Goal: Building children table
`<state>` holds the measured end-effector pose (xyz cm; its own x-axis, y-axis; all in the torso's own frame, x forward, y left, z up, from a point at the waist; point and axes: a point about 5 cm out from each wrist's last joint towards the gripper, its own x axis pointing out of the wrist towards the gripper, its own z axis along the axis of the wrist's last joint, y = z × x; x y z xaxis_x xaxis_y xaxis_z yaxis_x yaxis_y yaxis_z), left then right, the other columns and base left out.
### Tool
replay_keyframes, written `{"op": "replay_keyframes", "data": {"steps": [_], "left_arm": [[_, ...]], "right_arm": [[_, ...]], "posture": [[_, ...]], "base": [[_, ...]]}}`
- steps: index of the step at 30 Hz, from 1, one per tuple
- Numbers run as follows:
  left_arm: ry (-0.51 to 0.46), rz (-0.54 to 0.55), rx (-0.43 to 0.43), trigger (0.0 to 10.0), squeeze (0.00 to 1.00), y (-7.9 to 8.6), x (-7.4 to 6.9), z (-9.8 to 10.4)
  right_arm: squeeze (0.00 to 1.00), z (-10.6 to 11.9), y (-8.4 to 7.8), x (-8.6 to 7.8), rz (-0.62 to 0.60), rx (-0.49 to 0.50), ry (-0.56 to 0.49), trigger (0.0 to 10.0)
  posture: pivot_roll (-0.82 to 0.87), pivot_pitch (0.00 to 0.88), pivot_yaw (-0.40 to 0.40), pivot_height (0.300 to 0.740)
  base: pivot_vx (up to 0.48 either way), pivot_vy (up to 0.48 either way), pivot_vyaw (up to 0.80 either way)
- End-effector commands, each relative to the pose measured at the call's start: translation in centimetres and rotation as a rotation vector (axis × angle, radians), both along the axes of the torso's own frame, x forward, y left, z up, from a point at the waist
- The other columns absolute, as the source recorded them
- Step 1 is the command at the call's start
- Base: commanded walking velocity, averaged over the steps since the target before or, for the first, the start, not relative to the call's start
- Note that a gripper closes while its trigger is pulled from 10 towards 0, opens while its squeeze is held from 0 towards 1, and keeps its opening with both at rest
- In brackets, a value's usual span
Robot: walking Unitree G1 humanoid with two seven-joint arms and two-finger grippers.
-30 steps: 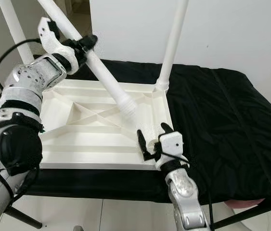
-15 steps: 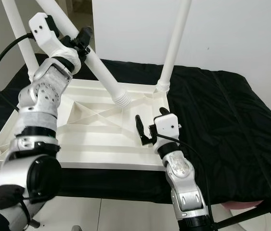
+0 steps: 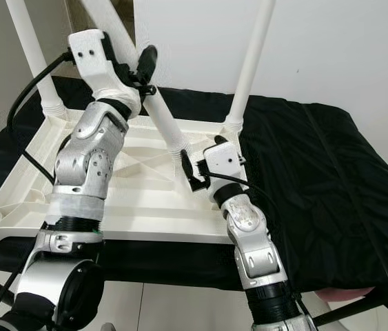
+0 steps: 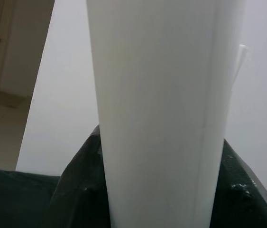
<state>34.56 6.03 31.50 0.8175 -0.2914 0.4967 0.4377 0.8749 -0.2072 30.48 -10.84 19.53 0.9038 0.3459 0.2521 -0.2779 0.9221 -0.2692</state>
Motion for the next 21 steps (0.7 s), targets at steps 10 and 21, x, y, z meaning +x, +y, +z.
{"op": "replay_keyframes", "data": {"steps": [10, 21], "left_arm": [[-0.056, -0.076, 0.042, 10.0, 0.00, -3.3, -2.1, -0.1], [-0.069, -0.145, 0.070, 10.0, 0.00, -5.5, -3.8, -0.6]], "right_arm": [[0.00, 0.1, 0.8, 1.6, -0.001, -0.054, 0.030, 10.0], [0.00, 0.6, 1.6, 3.3, -0.009, -0.055, 0.037, 10.0]], "posture": [[-0.02, 0.000, -0.067, 0.740], [-0.02, 0.000, -0.068, 0.740]], "base": [[0.000, 0.000, 0.00], [0.000, 0.000, 0.00]]}}
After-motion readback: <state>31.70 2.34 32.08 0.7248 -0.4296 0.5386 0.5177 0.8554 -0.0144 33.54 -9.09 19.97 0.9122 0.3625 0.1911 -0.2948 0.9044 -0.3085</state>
